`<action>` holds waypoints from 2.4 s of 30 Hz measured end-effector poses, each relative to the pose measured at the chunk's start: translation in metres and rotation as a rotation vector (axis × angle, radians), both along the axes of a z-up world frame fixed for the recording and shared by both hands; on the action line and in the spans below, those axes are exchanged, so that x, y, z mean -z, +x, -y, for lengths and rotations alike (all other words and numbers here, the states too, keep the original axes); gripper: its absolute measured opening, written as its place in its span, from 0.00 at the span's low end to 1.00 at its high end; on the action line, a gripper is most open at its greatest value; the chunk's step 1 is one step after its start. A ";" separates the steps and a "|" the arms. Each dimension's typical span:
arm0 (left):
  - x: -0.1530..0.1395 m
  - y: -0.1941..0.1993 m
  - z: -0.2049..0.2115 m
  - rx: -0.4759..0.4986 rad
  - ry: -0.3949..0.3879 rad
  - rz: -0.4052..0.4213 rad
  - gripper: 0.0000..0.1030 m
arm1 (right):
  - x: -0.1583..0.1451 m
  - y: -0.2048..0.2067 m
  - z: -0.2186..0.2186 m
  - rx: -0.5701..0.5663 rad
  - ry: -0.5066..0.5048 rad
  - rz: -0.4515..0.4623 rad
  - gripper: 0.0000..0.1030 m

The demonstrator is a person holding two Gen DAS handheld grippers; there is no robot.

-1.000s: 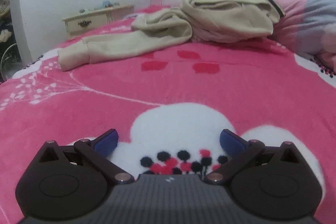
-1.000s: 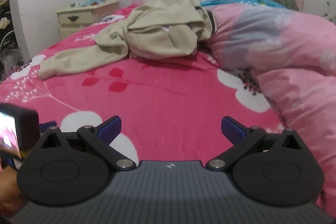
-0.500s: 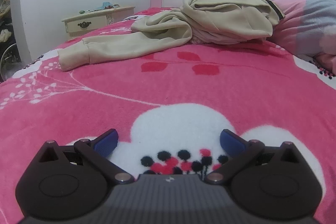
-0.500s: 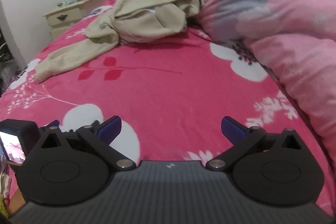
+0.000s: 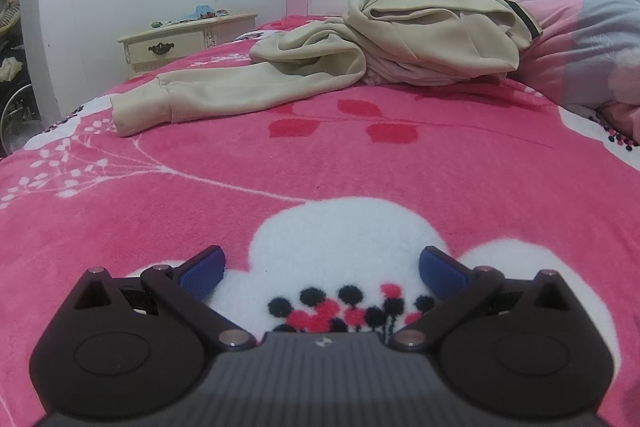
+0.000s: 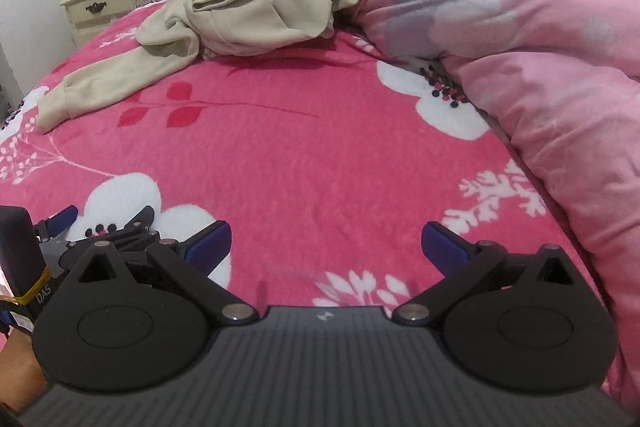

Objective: Fold clothes
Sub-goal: 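Move both grippers toward the crumpled beige hoodie on the bed, then grasp the beige hoodie fabric with both grippers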

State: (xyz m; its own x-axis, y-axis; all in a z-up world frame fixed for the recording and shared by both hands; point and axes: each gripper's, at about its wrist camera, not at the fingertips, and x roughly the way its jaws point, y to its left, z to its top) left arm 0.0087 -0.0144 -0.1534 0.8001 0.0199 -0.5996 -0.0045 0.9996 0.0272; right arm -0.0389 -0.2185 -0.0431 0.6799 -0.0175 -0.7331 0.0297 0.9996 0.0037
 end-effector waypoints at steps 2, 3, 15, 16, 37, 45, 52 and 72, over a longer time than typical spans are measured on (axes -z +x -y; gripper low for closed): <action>0.000 0.000 0.000 0.000 0.001 0.001 1.00 | 0.002 0.000 -0.002 0.008 -0.005 -0.005 0.99; 0.000 0.000 0.000 0.000 0.001 0.001 1.00 | 0.002 0.000 -0.002 0.009 -0.008 -0.006 0.99; 0.000 0.000 -0.001 0.000 0.003 0.000 1.00 | 0.005 -0.006 -0.001 0.049 0.003 -0.018 0.99; -0.001 0.000 0.000 0.000 0.006 -0.003 1.00 | 0.006 -0.006 0.000 0.048 0.006 -0.014 0.99; -0.105 0.151 -0.022 0.163 -0.059 0.139 1.00 | -0.055 0.157 0.024 -0.252 0.019 0.311 0.99; -0.106 0.261 -0.033 0.153 -0.264 0.157 1.00 | -0.069 0.305 0.027 -0.259 0.033 0.383 0.99; -0.089 0.321 0.012 0.148 -0.266 0.114 0.84 | -0.065 0.412 0.023 -0.207 0.059 0.340 0.91; -0.133 0.182 -0.018 0.348 -0.382 0.100 0.07 | -0.074 0.301 0.032 -0.530 0.441 0.153 0.07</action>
